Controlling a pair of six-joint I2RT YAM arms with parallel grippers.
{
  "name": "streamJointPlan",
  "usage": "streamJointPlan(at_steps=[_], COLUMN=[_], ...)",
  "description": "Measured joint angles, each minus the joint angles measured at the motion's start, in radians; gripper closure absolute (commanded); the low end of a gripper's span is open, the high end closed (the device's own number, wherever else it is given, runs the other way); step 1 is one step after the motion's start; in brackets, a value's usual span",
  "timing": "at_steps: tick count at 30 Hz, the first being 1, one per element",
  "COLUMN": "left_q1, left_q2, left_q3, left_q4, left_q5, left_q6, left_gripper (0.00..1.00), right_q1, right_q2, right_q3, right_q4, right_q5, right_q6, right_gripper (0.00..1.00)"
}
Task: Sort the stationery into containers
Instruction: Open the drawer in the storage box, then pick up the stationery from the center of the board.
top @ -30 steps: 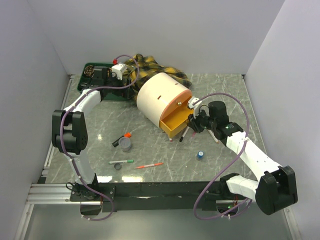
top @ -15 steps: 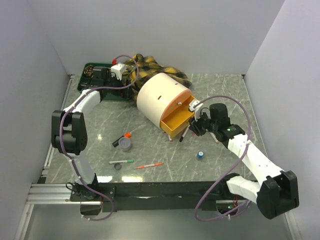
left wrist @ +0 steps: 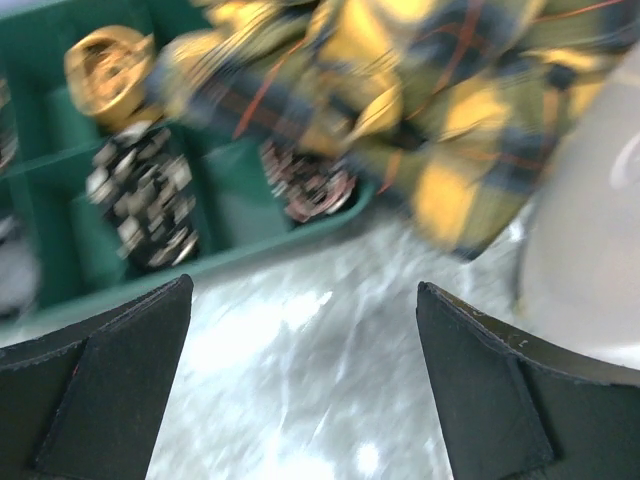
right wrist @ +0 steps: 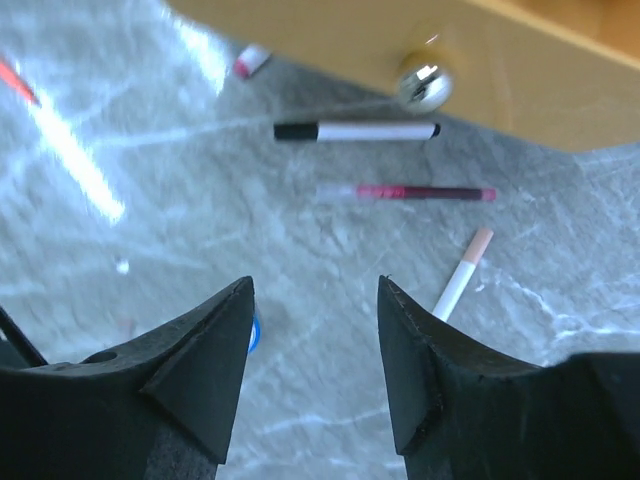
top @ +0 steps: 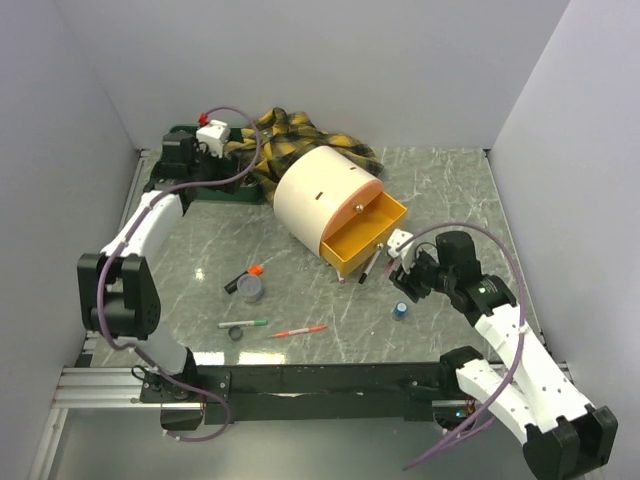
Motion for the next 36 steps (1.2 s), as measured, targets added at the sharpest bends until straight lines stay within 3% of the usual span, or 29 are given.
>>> streamJointPlan(at_steps=[5, 11, 21, 36], left_q1=[0.053, 0.106, 0.203, 0.302], left_q2=[-0.116, -0.262, -0.544, -0.579], left_q3=[-0.092, -0.166, -0.391, -0.421], left_q4=[-0.041, -0.109, -0.154, -0.158], left_q5=[-0.064, -0.095, -0.105, -0.083], left_q6=[0.014, 0.019, -0.048, -0.074], left_gripper=[0.01, 0.01, 0.01, 0.01], right_q1=[0.000, -0.002, -0.003, -0.003], right_q2=[-0.009, 0.111, 0.100, 0.259], right_q3=[0.000, 0.080, 0.080, 0.057], right_q4=[-0.104, -0.273, -0.425, -0.403], right_q5=[-0.011, -0.024, 0.002, -0.051], right_q6=[-0.133, -0.285, -0.566, -0.690], right_gripper=[0.40, 0.41, 0.36, 0.43])
